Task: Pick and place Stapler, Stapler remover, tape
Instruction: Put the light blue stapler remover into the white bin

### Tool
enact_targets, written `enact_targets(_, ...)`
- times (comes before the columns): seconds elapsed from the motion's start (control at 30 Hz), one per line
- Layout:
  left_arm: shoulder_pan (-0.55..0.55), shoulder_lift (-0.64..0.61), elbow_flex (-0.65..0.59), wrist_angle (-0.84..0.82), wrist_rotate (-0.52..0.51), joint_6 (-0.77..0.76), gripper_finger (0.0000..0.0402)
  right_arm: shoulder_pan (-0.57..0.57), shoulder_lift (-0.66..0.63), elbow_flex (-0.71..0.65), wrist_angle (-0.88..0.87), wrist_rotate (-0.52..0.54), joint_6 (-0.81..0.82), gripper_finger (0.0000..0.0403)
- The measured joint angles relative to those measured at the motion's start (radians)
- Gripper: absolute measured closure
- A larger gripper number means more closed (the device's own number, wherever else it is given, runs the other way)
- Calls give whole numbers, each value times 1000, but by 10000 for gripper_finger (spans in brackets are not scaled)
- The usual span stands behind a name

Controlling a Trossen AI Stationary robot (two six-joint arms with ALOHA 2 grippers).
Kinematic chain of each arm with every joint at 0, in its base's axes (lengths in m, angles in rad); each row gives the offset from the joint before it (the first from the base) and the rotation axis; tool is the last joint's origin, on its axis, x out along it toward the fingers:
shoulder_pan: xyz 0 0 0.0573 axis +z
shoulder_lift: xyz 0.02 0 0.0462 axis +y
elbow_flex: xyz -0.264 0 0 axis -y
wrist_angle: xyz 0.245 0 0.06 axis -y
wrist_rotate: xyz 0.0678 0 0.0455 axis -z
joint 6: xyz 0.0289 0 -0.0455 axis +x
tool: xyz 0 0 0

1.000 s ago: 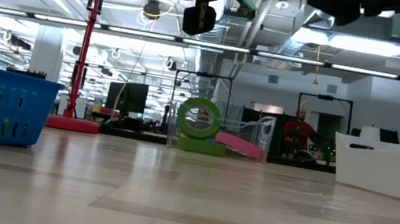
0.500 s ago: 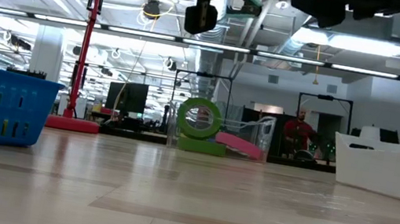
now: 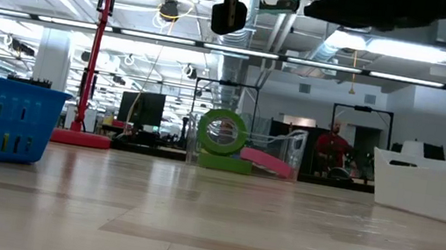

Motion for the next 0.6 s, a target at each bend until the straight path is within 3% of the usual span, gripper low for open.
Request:
enact_targets(0.2,0,0,0,21,0,-2,399,58,67,9,102,164,-6,127)
enact_targets(0.43,6,0,0,44,-6,-2,399,99,182,92,108,206,-5,127)
enact_targets(0.6,6,0,0,47,-7,-3,399,120,272,167,105,404,17,127)
